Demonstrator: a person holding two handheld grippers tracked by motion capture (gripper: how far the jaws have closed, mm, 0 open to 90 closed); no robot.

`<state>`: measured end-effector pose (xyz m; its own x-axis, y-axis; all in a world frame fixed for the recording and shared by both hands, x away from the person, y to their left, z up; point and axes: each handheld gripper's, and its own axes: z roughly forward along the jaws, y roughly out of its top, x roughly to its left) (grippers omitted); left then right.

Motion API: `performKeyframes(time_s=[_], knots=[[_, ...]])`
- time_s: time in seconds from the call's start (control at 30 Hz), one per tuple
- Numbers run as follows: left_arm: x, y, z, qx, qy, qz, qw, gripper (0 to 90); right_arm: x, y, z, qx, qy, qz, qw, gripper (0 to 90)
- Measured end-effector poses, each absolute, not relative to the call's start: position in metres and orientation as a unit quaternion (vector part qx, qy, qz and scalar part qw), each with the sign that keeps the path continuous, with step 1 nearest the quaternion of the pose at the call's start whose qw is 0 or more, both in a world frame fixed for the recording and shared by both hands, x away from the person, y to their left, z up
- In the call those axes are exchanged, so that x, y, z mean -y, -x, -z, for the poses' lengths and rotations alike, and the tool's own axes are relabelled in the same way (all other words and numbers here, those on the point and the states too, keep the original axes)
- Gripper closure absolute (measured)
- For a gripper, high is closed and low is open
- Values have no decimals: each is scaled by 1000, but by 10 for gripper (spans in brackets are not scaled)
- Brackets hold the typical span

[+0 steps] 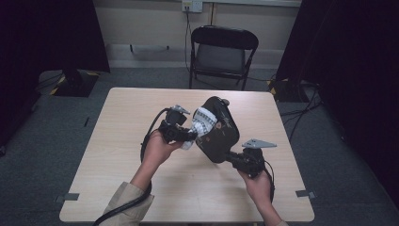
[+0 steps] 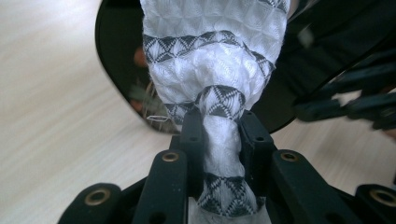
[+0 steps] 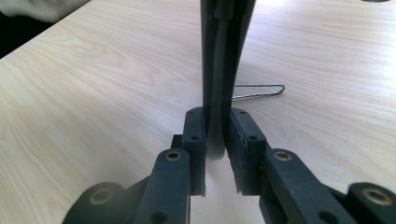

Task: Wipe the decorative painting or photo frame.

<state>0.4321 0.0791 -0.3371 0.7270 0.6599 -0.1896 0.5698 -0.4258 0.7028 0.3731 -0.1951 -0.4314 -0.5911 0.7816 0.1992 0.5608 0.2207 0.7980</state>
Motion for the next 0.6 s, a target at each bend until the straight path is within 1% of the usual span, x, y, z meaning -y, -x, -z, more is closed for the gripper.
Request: performKeyframes(time_s=[0.2,0.3,0.43,0.6], knots=[[-69,-431,295,-342,-838,-76,419,748,194,-373,431,-772,-434,-447,125,783],[-61,-429,280,-329,-837,-78,430,748,193,-373,432,-771,-435,-448,126,785],[-48,-427,277,-316,-847,-77,421,748,191,-373,432,-772,-432,-448,128,787],[-43,-430,292,-320,-848,-65,418,748,191,-374,432,-771,-432,-449,130,789]])
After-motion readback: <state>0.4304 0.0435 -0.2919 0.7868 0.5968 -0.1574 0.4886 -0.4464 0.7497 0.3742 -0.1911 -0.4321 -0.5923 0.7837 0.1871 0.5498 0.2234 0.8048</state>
